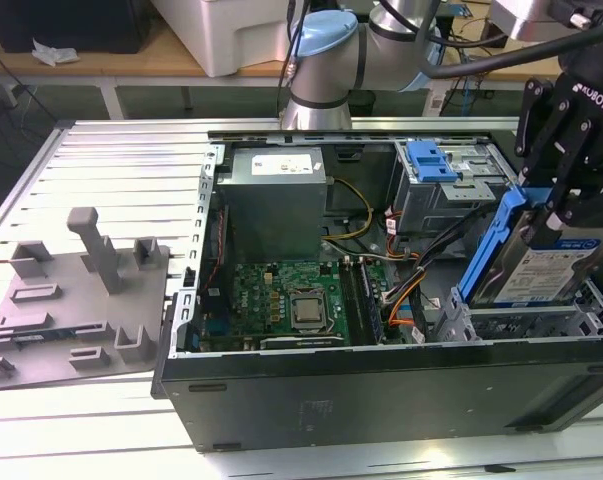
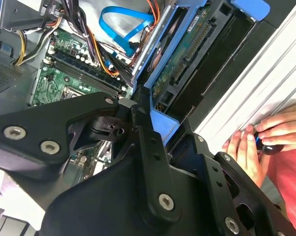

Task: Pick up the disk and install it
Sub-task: 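Insert the disk into the insertion slot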

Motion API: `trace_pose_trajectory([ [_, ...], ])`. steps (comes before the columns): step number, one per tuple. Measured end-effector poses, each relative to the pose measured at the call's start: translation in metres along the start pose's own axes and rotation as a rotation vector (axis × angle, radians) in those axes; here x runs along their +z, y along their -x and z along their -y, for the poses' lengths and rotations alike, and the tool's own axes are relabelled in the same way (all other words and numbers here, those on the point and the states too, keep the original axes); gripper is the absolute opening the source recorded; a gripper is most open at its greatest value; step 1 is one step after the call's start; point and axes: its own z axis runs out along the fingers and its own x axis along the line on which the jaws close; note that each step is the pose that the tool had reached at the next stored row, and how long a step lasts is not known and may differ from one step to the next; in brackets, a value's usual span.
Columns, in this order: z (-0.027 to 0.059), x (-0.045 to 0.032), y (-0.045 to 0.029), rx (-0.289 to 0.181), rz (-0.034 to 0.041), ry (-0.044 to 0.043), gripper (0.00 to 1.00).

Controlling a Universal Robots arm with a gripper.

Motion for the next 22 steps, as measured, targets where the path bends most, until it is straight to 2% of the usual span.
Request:
trace_pose_trajectory([
  [7, 0.0003, 0.0062, 0.0001, 0.000, 0.0000, 0.0001, 0.36],
  [22, 0.0005, 0.0146, 0.0002, 0.000, 0.0000, 0.0000, 0.36],
])
